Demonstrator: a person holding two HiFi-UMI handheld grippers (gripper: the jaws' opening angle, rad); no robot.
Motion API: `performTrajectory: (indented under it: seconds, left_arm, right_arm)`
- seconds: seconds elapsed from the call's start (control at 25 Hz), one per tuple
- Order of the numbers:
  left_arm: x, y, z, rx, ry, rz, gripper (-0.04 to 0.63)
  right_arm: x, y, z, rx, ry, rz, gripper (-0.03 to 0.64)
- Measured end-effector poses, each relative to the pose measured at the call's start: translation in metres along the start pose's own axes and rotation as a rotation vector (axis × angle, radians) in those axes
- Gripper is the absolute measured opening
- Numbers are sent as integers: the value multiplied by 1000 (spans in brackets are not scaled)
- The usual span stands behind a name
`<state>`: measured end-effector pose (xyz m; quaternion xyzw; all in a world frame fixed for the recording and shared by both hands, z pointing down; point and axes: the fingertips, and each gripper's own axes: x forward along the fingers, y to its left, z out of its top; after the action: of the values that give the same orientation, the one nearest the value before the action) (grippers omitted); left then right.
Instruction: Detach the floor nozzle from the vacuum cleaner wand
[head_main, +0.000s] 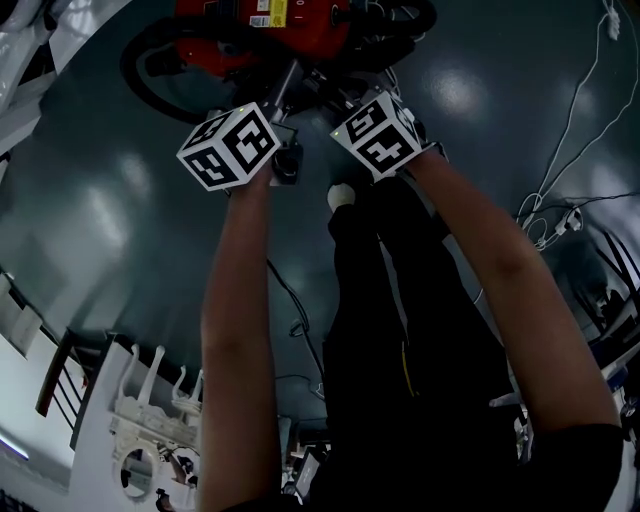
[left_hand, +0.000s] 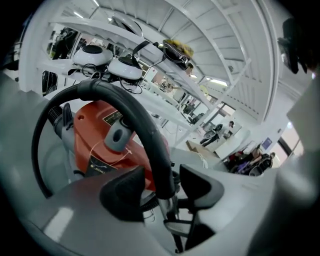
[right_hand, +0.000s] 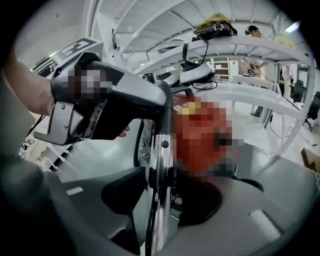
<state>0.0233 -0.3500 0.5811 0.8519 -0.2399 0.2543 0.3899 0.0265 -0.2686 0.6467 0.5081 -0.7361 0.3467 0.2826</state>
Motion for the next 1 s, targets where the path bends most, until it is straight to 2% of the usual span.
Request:
performTrajectory:
  seconds: [0.16,0.48,0.56,0.88,1.0]
  left_arm:
    - [9,1,3,-66,-1,-10,212]
    - [21,8,13,-104,13,16,205]
    - [22,11,12,-117,14,26,160]
    - [24,11,10,-166,-6,23,146]
    - [23,11,10,-161,-2,29,146]
  right_arm:
    - [7,-1,-1,-12,6,2,189]
    - [18,-1,-1,16,16,-3,195]
    - [20,-2,-2,19,19,-9,181]
    - [23,-4,-6,31,39,-8,170]
    - [22,-4,-6,38,41,-13,169]
